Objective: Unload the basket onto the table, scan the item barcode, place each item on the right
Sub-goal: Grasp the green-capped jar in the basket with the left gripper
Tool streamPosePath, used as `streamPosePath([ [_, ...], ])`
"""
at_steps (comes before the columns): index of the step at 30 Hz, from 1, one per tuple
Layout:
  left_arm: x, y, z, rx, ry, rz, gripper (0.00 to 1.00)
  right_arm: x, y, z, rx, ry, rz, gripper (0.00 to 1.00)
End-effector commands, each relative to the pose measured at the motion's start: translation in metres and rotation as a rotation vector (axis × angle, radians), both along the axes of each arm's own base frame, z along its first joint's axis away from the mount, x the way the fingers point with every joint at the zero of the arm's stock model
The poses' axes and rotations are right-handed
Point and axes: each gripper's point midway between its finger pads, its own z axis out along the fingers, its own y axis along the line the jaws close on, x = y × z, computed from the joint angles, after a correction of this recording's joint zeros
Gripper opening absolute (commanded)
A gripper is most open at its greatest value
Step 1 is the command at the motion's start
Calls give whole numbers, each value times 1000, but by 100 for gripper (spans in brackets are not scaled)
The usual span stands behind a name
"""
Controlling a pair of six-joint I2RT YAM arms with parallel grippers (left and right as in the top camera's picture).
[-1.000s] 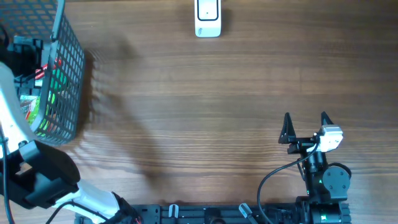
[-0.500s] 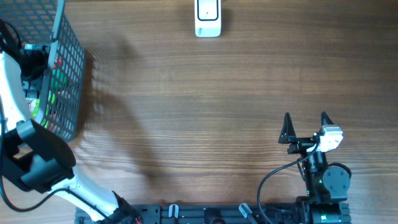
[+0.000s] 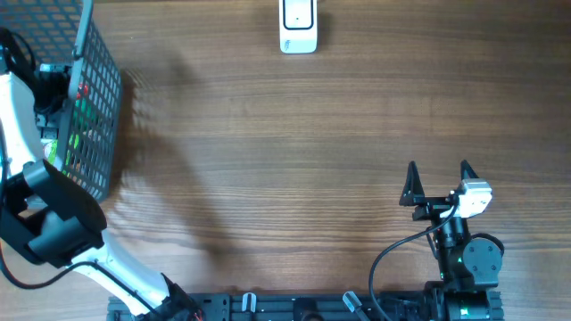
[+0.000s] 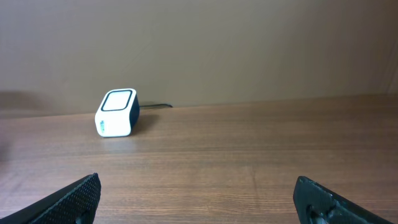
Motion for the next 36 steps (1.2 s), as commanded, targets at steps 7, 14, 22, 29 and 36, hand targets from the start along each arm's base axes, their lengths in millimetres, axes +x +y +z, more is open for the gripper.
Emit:
streamPosePath([
  [7, 3, 2, -15, 1, 36, 4, 100, 0, 2, 0, 15, 1, 14, 100],
  [14, 2, 2, -22, 22, 67, -41, 99, 0, 2, 0, 15, 1, 13, 100],
  [22, 3, 7, -52, 16, 118, -41, 90, 0, 2, 0, 15, 1, 13, 100],
  [29, 2, 7, -71, 7, 155, -87, 79, 0, 2, 0, 15, 1, 13, 100],
  [36, -4, 3, -72, -7, 181, -95, 49, 0, 2, 0, 15, 1, 14, 100],
])
